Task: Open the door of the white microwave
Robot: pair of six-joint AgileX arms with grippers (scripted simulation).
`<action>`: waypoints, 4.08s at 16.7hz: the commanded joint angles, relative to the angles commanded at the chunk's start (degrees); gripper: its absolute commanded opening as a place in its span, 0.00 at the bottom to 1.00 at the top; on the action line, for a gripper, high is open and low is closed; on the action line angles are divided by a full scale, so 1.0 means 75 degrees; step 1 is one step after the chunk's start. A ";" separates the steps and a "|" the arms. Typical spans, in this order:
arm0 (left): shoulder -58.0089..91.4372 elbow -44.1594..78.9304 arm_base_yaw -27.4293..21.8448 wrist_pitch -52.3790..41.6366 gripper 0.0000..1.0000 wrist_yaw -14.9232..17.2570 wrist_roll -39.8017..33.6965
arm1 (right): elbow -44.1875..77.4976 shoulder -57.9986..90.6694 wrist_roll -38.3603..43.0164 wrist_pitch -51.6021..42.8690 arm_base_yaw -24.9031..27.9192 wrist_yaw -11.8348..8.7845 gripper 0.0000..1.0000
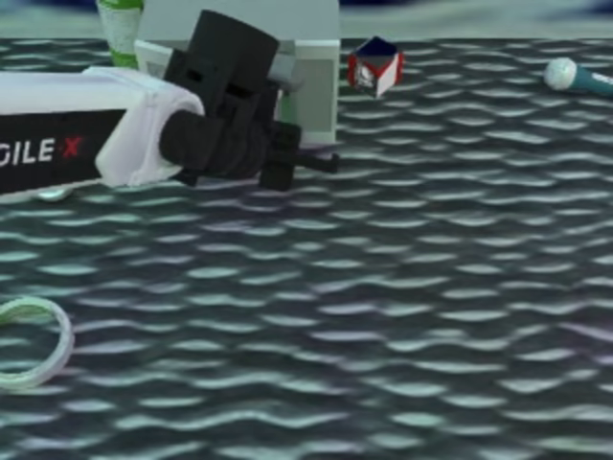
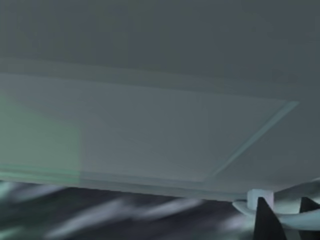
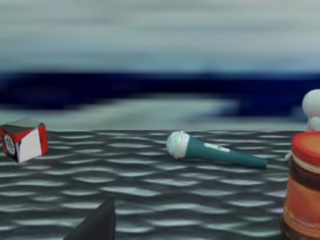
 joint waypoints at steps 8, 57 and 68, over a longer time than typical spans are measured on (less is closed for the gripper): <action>0.0000 0.0000 0.0000 0.0000 0.00 0.0000 0.0000 | 0.0000 0.0000 0.0000 0.0000 0.0000 0.0000 1.00; -0.0437 -0.0579 0.0275 0.0185 0.00 0.0685 0.0799 | 0.0000 0.0000 0.0000 0.0000 0.0000 0.0000 1.00; -0.0437 -0.0579 0.0275 0.0185 0.00 0.0685 0.0799 | 0.0000 0.0000 0.0000 0.0000 0.0000 0.0000 1.00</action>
